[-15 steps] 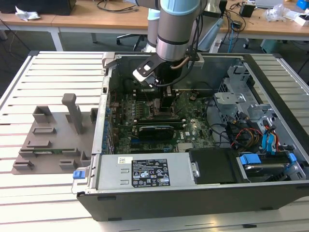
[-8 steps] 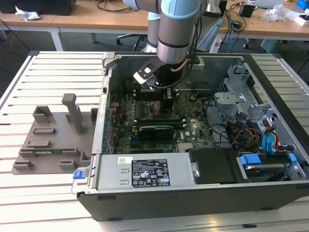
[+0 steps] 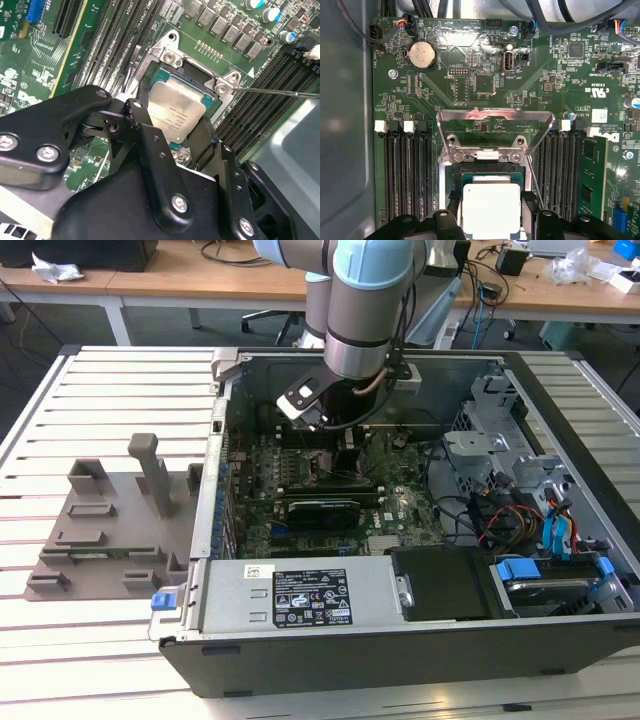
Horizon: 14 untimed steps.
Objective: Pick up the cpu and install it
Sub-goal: 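Place the cpu into insertion slot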
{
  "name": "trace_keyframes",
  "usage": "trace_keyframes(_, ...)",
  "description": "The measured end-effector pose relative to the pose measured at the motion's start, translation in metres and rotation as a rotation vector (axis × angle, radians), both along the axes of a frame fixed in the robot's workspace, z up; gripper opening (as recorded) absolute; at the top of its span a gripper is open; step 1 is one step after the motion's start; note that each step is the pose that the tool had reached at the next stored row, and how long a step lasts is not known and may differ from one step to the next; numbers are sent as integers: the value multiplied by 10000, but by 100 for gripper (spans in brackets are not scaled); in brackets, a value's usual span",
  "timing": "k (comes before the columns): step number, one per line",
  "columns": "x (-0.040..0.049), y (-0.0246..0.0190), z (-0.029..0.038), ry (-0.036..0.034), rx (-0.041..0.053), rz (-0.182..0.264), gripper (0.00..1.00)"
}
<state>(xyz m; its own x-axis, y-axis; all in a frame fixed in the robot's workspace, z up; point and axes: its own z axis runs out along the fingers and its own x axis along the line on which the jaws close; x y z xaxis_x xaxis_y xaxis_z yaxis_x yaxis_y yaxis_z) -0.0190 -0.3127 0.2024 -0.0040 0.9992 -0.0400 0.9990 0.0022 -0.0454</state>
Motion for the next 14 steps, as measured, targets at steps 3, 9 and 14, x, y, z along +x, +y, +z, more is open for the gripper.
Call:
trace_keyframes(3, 2, 10, -12, 0, 1, 27, 55)
trace_keyframes(9, 7, 18, -49, 2, -4, 27, 55)
trace_keyframes(14, 9, 19, -52, -4, 3, 29, 55)
